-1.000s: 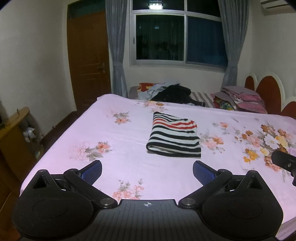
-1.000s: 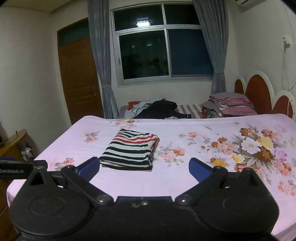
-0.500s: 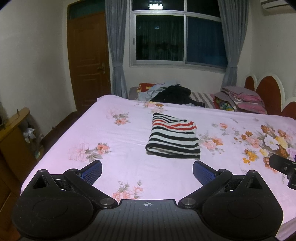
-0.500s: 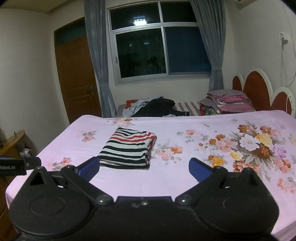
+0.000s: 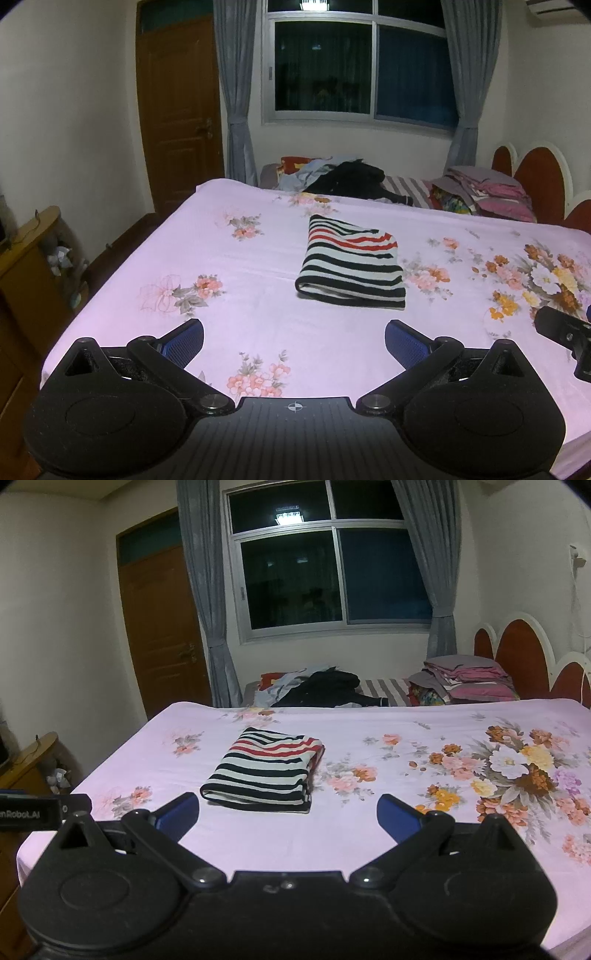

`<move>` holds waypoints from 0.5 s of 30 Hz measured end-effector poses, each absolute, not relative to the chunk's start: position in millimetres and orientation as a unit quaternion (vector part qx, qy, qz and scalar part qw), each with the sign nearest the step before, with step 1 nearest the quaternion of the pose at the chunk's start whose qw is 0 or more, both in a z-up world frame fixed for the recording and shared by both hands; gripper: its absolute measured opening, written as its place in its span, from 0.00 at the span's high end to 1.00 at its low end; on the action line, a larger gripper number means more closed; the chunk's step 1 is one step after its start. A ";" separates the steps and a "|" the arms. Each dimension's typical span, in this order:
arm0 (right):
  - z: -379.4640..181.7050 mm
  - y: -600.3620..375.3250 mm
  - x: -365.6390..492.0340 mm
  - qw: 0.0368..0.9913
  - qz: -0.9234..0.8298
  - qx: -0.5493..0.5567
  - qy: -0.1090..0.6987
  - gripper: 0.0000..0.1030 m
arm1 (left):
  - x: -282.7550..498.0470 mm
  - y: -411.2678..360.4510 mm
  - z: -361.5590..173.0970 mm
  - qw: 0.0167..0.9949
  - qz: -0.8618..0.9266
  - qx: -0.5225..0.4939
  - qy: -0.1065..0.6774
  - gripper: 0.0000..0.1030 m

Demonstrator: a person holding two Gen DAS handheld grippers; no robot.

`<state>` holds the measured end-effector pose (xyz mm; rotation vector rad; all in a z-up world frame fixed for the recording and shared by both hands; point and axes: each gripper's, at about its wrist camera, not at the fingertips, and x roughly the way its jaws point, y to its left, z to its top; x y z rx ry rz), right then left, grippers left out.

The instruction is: Fold small clothes

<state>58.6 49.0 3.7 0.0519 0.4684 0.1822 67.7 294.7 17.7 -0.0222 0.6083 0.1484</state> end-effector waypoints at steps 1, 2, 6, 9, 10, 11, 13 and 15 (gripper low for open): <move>3.3 49.2 58.4 0.968 0.089 0.025 0.232 0.00 | 68.4 294.9 17.0 0.951 0.072 -0.012 0.301 0.00; 2.9 49.0 58.1 0.968 0.089 0.025 0.233 0.00 | 69.1 295.3 16.4 0.951 0.071 -0.013 0.302 0.00; 2.0 46.3 59.7 0.967 0.084 0.024 0.238 0.00 | 71.0 296.2 13.8 0.949 0.074 -0.016 0.305 0.00; 2.3 44.1 60.5 0.967 0.084 0.028 0.238 0.00 | 71.7 295.9 13.6 0.949 0.074 -0.015 0.305 0.00; 2.2 43.9 60.4 0.967 0.083 0.028 0.238 0.00 | 71.9 296.1 13.4 0.949 0.074 -0.016 0.305 0.00; 2.2 43.7 60.5 0.967 0.084 0.028 0.238 0.00 | 72.3 296.2 13.2 0.949 0.073 -0.016 0.305 0.00; 1.9 43.9 60.4 0.967 0.086 0.026 0.239 0.00 | 71.9 296.0 13.6 0.949 0.073 -0.016 0.306 0.00; 1.6 44.5 61.0 0.967 0.088 0.025 0.239 0.00 | 73.7 296.0 12.6 0.949 0.073 -0.016 0.308 0.00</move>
